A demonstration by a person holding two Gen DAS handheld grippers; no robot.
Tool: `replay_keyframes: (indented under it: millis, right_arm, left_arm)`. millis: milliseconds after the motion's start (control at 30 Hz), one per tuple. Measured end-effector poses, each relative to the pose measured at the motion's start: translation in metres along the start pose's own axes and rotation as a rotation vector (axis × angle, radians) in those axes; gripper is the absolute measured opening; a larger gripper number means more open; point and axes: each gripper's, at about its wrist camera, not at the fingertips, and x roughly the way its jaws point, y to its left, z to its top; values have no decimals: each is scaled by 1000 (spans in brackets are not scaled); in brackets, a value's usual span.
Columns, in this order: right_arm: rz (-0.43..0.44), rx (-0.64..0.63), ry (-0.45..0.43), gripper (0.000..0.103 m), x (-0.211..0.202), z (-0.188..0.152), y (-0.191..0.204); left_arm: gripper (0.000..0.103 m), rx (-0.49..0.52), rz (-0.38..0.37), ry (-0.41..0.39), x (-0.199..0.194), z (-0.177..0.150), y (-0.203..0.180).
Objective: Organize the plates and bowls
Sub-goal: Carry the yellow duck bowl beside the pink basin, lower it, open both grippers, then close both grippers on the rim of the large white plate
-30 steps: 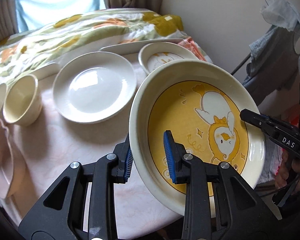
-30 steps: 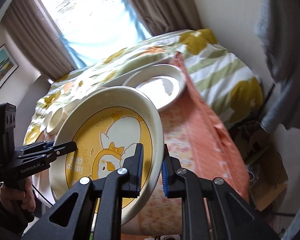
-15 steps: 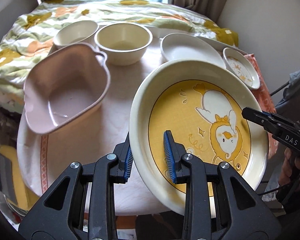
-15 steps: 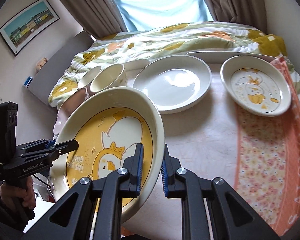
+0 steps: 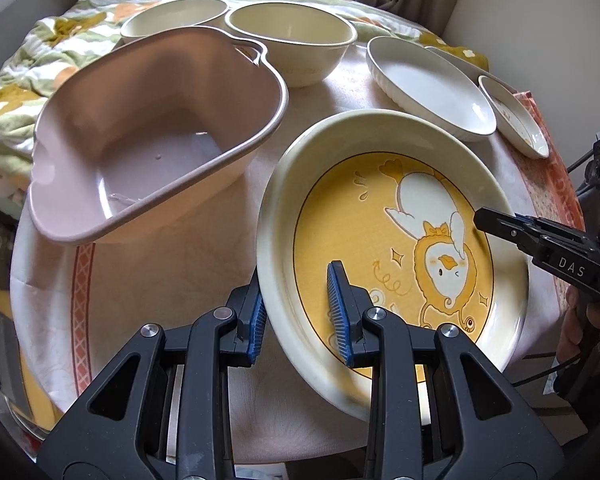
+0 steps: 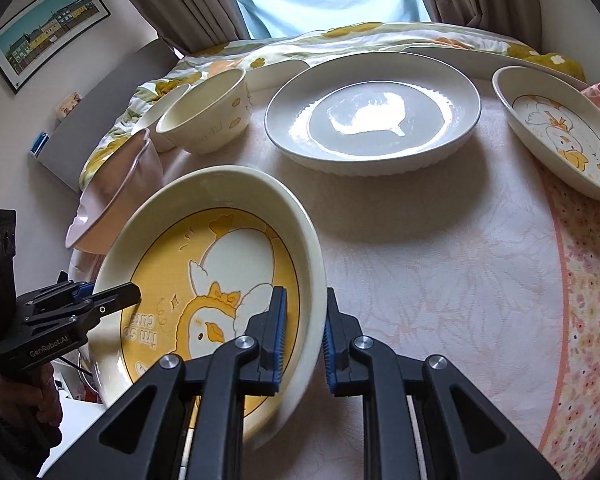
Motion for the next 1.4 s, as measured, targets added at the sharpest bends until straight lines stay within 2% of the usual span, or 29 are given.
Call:
replay_keyframes:
  millis: [233, 433, 633, 733, 767, 800, 833, 867, 900, 1033, 1167, 1233, 1333, 1400]
  right_arm:
    - [-36, -4, 1, 15, 0, 1, 7]
    - [-68, -32, 19, 15, 2, 3, 10]
    - [-94, -55, 37, 15, 4, 5, 15]
    - [-106, -65, 18, 17, 3, 3, 17]
    - [-102, -60, 8, 25, 2, 2, 17]
    - [-99, -55, -2, 45, 1, 0, 17]
    - [-95, -54, -15, 60, -1, -1, 18]
    - [-90, -54, -28, 89, -3, -2, 18]
    - [-85, -55, -41, 101, -5, -3, 19]
    - [-97, -82, -101, 102, -15, -6, 22]
    - [-153, -127, -110, 102, -32, 1, 30]
    - [-169, -146, -144, 102, -54, 9, 36]
    - [-158, -121, -196, 102, -93, 30, 38]
    - [-130, -91, -151, 102, -112, 48, 36]
  left_arm:
    - [26, -3, -6, 7, 2, -1, 2]
    - [26, 2, 21, 14, 3, 1, -1]
    - [26, 40, 100, 13, 2, 4, -9]
    - [28, 63, 122, 10, 2, 3, -12]
    - [35, 68, 120, 11, 2, 2, -12]
    - [45, 68, 119, 14, 2, 1, -12]
    - [77, 64, 121, 14, 2, -1, -12]
    - [100, 56, 123, 0, 0, -3, -11]
    - [103, 49, 124, -25, -5, -5, -11]
    - [103, 48, 129, -21, -12, -8, -11]
    - [103, 39, 100, -28, -36, -3, -14]
    - [103, 31, 107, -54, -57, 7, -16]
    - [103, 1, 64, -126, -95, 30, -19]
    - [103, -1, 56, -165, -115, 46, -24]
